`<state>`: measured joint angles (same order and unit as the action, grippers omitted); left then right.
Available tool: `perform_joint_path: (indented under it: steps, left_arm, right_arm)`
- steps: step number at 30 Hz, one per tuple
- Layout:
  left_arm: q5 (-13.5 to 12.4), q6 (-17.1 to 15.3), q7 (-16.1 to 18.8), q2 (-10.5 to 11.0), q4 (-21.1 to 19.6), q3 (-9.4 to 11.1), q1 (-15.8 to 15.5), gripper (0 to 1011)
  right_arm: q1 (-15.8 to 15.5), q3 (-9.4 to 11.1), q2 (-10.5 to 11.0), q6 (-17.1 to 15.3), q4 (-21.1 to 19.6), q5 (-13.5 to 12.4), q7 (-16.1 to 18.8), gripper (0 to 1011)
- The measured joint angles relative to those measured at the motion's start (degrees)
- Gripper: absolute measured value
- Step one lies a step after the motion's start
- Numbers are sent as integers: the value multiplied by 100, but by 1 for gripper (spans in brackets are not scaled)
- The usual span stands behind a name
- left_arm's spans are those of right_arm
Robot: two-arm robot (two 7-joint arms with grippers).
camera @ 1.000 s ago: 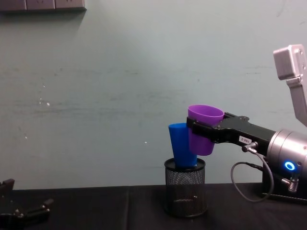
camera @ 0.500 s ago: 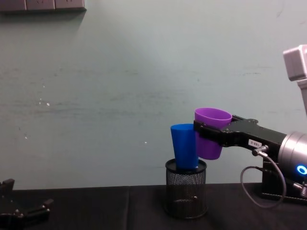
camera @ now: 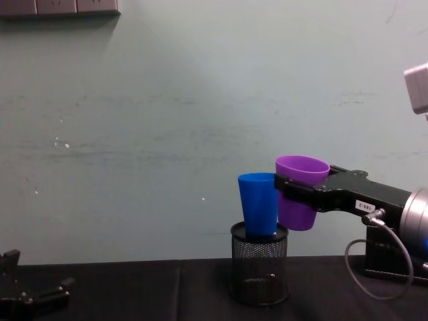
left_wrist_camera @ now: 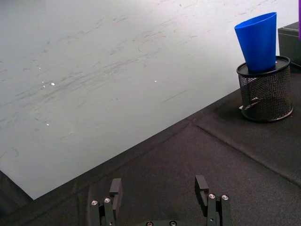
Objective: Pick up one cup with a gripper and tap it against the other cup.
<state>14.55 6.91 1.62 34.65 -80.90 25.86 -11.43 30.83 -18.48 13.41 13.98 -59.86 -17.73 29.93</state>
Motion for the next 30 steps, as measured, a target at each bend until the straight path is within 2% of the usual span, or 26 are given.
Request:
perform_joint_path:
  steps: [23,30]
  left_arm:
    - [0,0,0,0,0,0,0,1011]
    - [0,0,0,0,0,0,0,1011]
  right_arm:
    - [-245,-94,181,-90,-338,-173,86,732]
    - [-372,-91,268,-138,-565,-280,147,732]
